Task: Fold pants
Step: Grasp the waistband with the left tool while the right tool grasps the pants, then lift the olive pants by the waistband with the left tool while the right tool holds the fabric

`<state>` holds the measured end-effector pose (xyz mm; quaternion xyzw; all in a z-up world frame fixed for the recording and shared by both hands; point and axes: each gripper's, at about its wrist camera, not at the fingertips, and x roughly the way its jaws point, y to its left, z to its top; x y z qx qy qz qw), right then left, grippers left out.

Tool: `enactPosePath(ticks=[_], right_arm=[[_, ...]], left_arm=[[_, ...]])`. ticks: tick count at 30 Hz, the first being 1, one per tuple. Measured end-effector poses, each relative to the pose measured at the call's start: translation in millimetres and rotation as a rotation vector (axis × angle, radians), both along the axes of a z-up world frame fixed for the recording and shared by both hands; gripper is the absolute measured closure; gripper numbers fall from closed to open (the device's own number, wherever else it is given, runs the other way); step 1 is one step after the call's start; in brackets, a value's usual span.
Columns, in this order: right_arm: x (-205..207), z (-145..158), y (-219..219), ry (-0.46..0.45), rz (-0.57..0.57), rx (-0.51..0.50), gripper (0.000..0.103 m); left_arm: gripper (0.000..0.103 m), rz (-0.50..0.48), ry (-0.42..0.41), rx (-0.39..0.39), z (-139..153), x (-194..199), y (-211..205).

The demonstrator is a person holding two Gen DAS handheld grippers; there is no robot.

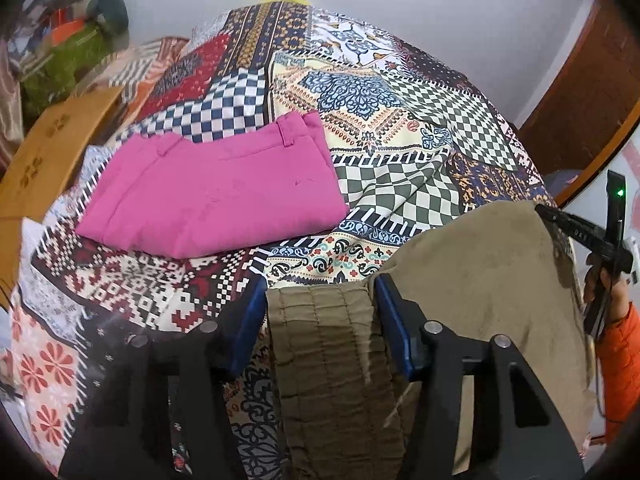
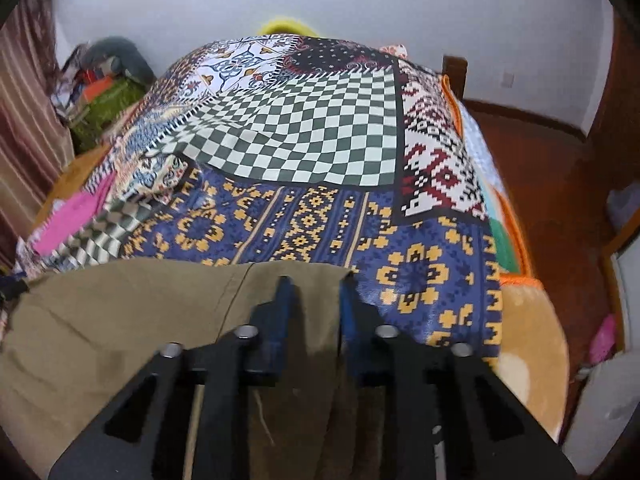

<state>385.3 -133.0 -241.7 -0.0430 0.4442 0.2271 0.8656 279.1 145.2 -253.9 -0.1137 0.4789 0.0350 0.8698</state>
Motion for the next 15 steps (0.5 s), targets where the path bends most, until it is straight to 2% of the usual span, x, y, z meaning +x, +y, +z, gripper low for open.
enactPosePath(ticks=[4,6,7,10,15], right_arm=[[-7,9,2,-0.071,-0.001,-0.044,0.097],[-13,16,8,-0.146,0.015,-0.107,0.098],[-12,17,10,-0.154,0.015,-0.117,0.098],[0,13,8,-0.134,0.001,-0.123,0.098],[7,-2,17,-0.092,0.014,-0.163,0.098]], left_arm=[[0.049,-0.022,-0.049,0.074,14,-4,-10],[0.049,-0.023,-0.068,0.083,18,-5,-10],[0.049,-0.018,-0.071,0.08,19,-5,-8],[0.049,0.003,-0.057,0.048,13,1,0],[0.048,0.012,0.023,0.025,-6,10,3]])
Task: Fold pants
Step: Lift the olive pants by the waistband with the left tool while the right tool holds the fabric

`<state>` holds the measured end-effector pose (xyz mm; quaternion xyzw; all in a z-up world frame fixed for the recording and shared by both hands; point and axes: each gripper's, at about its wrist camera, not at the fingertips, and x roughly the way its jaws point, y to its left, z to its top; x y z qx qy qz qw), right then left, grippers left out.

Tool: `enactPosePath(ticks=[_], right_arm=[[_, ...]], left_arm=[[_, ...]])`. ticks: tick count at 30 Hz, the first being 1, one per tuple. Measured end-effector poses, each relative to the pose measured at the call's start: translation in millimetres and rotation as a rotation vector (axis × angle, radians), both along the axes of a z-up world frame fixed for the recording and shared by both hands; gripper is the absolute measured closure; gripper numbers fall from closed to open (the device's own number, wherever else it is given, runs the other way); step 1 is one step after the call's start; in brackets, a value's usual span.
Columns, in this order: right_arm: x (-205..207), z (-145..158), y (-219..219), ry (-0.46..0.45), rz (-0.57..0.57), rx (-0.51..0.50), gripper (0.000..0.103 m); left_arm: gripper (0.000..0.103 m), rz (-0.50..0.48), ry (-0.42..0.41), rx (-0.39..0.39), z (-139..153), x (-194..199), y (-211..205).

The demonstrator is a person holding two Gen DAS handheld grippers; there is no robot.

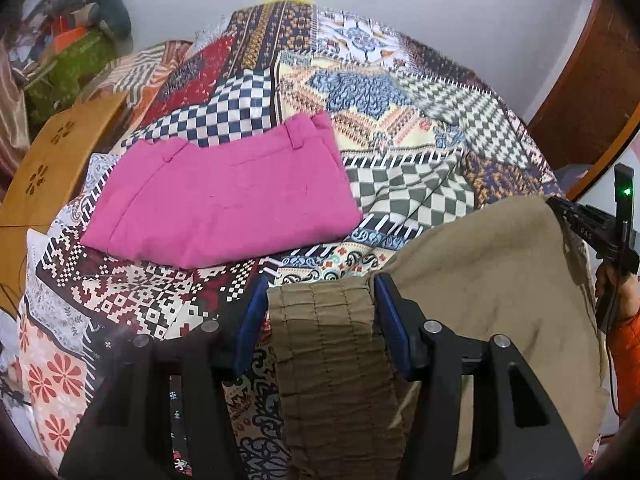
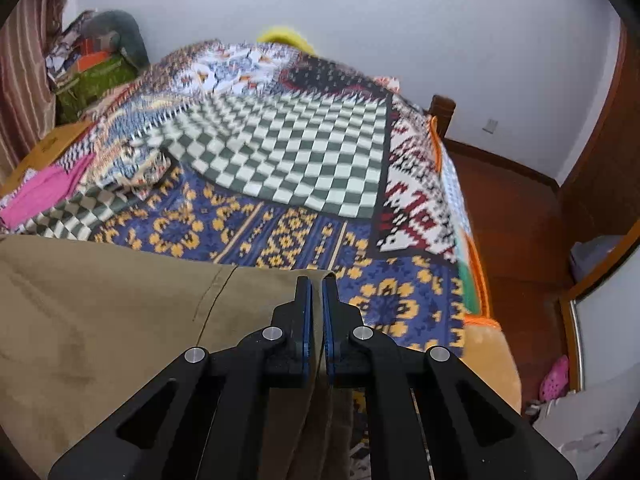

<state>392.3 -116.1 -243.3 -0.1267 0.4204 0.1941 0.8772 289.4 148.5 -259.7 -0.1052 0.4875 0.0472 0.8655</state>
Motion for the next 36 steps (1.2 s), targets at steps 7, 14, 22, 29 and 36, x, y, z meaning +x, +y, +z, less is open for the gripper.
enactPosePath(ticks=[7,14,22,29,36], right_arm=[[-10,28,-6,0.044,-0.017,0.078,0.058],[-38,61,33,0.076,0.106,0.199,0.052],[-60,24,116,0.251,0.263,0.181,0.045],[-85,-1,127,0.314,0.328,0.082,0.04],[-110,1,87,0.323,0.284,0.091,0.036]], left_arm=[[0.044,-0.027,-0.037,0.016,34,-13,-3],[0.041,-0.101,-0.104,0.069,54,-31,-28],[0.041,-0.148,-0.038,0.033,21,-20,-39],[0.04,-0.122,0.006,0.029,-10,-18,-26],[0.033,-0.111,0.006,0.059,-17,-18,-23]])
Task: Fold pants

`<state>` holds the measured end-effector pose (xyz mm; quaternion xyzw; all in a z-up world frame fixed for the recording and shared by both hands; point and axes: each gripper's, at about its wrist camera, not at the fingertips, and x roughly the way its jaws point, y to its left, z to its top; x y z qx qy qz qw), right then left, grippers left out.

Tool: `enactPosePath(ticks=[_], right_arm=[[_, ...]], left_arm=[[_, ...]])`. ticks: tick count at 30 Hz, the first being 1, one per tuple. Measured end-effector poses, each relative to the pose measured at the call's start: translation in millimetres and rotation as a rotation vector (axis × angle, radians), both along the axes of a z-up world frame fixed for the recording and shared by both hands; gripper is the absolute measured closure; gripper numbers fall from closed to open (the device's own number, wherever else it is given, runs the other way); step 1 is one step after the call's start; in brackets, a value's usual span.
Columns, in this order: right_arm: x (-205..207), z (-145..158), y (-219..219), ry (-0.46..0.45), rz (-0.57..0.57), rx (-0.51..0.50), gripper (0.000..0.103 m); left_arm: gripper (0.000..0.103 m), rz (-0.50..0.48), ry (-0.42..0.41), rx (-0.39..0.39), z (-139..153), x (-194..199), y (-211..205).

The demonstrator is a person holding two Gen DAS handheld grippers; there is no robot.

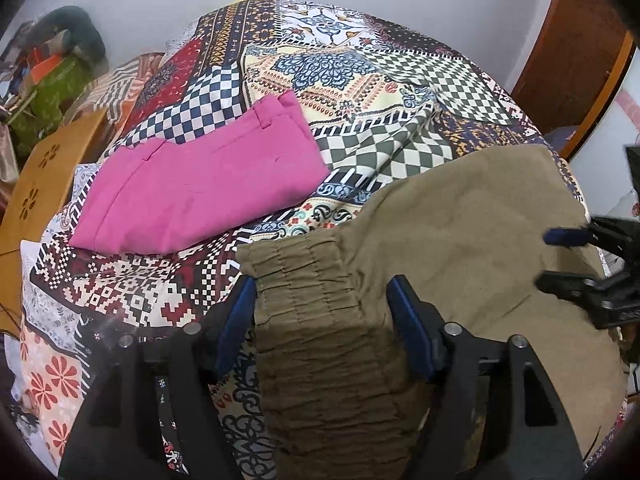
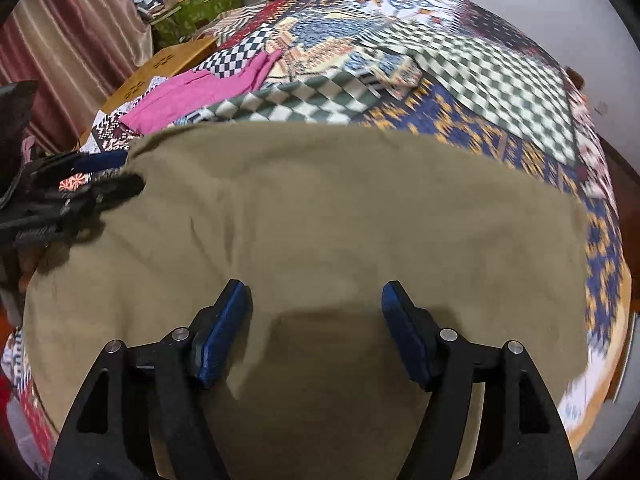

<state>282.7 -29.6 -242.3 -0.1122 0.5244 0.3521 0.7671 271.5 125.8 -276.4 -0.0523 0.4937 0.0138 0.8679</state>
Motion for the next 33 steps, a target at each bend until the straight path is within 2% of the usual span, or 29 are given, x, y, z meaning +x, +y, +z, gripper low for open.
enactPosePath(ticks=[3,10,14,17,20,28,31,33], right_arm=[[-11,4,-22,0.005,-0.052,0.029,0.036],[-39,3,-59,0.018,-0.146,0.044,0.036],[-51,2,-76,0.036,-0.196,0.067,0.036],[-57,6,-77,0.011,-0.201,0.039,0.036],[-60,14,-75,-0.016,-0.206,0.017,0.036],[-74,56,-63,-0.112,-0.183,0.101,0.036],[-81,68,-55,-0.136,-0.177,0.141,0.036],[-86,72,-48,-0.152,-0.175,0.155,0.036]], left_arm=[[0.033,0.014,0.008,-0.003,2,0,2],[0.033,0.008,0.011,0.053,9,-13,-3],[0.033,0.022,0.019,0.049,11,-16,-2],[0.033,0.022,0.017,0.053,23,-21,-5],[0.033,0.013,-0.032,0.068,45,-38,-9],[0.033,0.011,-0.097,0.003,87,-93,-8],[0.033,0.024,-0.108,-0.032,92,-110,-7],[0.033,0.028,-0.102,-0.088,89,-124,-7]])
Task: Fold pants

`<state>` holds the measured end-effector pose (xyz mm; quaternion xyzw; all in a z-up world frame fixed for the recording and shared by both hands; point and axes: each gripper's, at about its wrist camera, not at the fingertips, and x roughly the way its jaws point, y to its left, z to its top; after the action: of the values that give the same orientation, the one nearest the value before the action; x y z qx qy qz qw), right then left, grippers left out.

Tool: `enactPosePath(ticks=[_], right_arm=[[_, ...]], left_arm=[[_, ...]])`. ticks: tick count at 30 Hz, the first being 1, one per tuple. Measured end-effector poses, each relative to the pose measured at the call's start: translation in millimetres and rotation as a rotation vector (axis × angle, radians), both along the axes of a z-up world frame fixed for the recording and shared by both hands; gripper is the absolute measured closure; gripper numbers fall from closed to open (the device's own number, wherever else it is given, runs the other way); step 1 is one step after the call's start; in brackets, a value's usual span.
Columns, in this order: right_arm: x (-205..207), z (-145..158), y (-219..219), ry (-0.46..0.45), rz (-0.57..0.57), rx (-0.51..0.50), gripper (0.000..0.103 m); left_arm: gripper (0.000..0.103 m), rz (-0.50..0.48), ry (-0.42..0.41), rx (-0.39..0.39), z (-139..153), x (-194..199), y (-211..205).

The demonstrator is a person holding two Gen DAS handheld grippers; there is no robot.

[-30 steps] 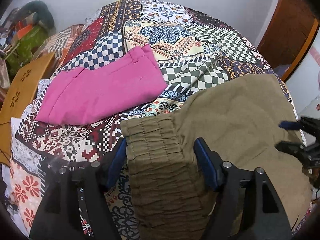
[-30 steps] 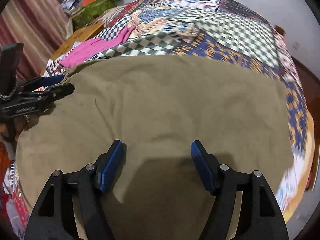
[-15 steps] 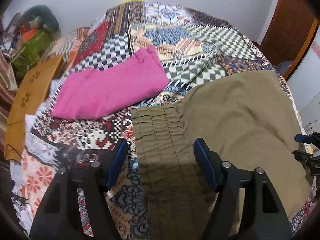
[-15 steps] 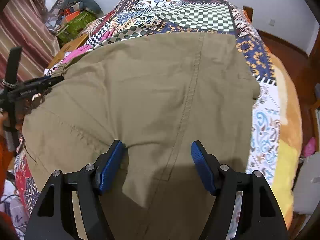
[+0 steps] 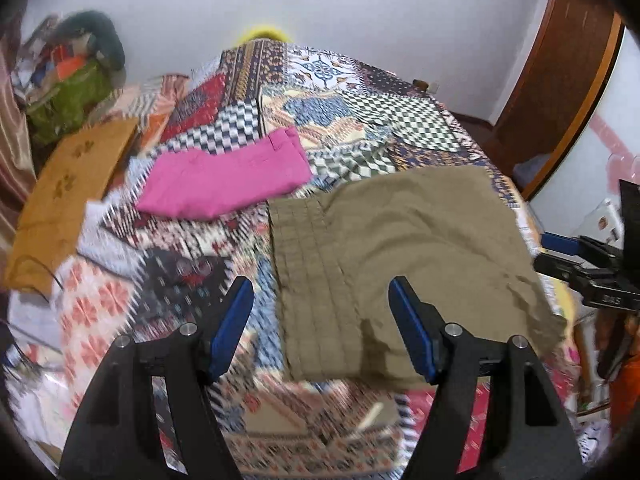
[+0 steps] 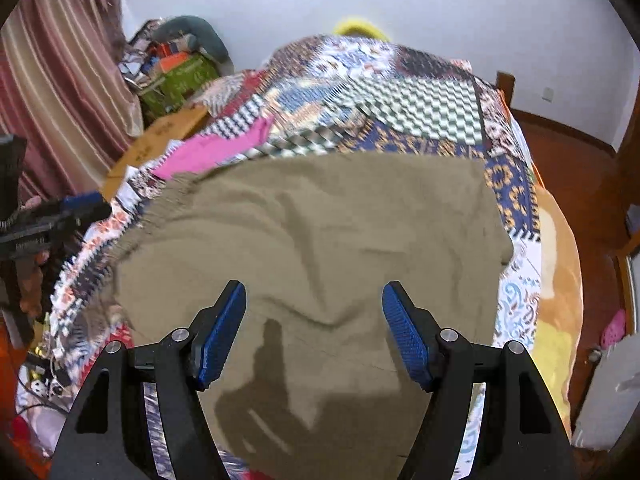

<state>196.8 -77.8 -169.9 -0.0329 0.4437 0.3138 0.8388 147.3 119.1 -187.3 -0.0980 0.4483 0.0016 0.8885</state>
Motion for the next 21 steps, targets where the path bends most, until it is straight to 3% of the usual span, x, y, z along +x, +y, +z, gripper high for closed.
enactPosePath(ticks=[5,9,16,21], right_arm=[[-11,2,16,0.0,0.026,0.038,0.036],[-20,-8,30,-0.004,0.05,0.006,0.036],[-22,-41,43,0.064,0.089,-0.058,0.036],[-29,-48,41,0.053,0.094,-0.053,0.035]], left_arm=[[0.033,-0.015,0.059,-0.082,-18,-16,-5],[0.033,-0.003,0.102,-0.158,-34,-25,-9],[0.033,0.008,0.167,-0.255,-60,-33,-12],[0.031,-0.003,0.17,-0.286,-64,-30,-16]])
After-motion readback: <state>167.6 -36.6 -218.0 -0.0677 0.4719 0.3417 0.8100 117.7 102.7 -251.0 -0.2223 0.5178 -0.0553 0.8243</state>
